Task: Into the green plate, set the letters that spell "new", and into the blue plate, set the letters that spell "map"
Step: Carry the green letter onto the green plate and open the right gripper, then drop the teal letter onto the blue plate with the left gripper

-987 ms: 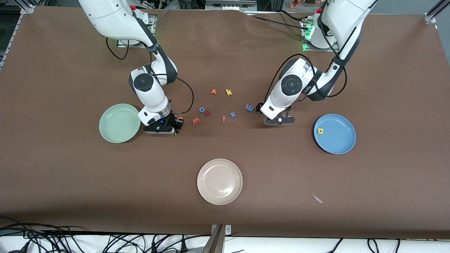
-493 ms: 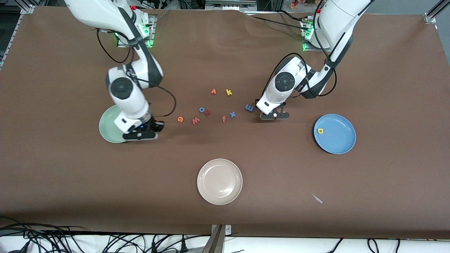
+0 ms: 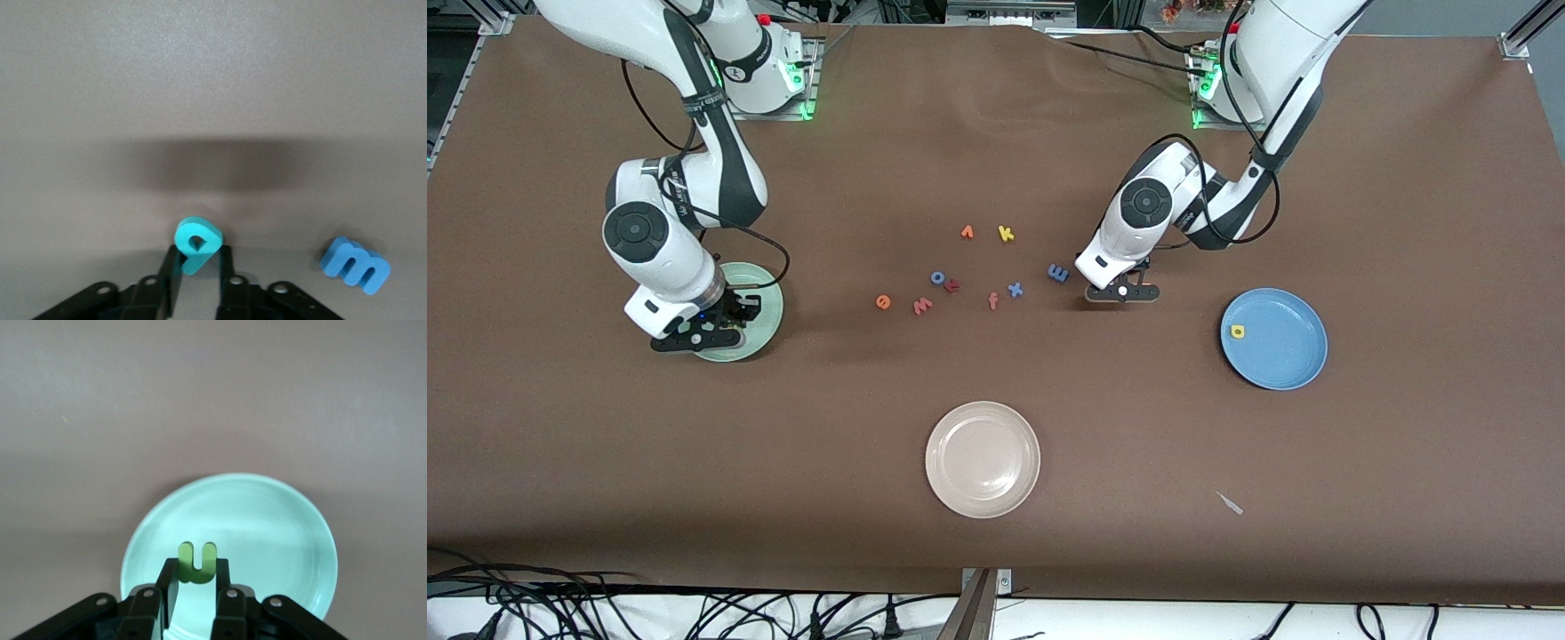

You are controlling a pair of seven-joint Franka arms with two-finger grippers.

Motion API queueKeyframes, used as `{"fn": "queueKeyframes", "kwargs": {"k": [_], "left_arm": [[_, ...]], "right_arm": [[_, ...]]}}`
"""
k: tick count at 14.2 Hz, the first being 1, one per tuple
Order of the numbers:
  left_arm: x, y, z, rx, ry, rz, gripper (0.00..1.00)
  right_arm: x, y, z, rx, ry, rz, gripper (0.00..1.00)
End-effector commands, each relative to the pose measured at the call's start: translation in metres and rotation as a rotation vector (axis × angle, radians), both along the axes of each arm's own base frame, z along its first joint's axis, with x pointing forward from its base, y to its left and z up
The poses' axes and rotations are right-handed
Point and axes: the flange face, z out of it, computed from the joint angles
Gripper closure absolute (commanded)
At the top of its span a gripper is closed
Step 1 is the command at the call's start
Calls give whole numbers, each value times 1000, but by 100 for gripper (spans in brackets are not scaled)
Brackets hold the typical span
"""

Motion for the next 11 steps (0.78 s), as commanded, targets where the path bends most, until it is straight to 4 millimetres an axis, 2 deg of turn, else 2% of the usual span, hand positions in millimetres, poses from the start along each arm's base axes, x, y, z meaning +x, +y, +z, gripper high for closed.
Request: {"fn": "queueKeyframes", "kwargs": {"k": [1,3,4,5,6,8,9,11], "left_arm": [[2,12,-7,55,29,-33,94],[35,32,17,103,84,-77,96],[48,40,29,122,119,-95,96],[58,46,38,126,144,-108,98],[63,50,43,122,151,-116,98],[68,59,44,119,153,-111,100],[73,69,46,114,153,-110,100],[95,103,60,102,185,-157,100]], "right_arm": [[-37,-15,9,33,25,-17,83],[-52,-29,11,43,36,-39,69],[-56,-28,11,46,39,-36,57],[-56,-28,12,47,38,-41,50],[-56,-28,12,47,37,-42,34],[-56,-23,12,48,34,-57,30],[-56,-18,11,47,31,-78,28],[-61,24,6,56,8,-115,24]]}}
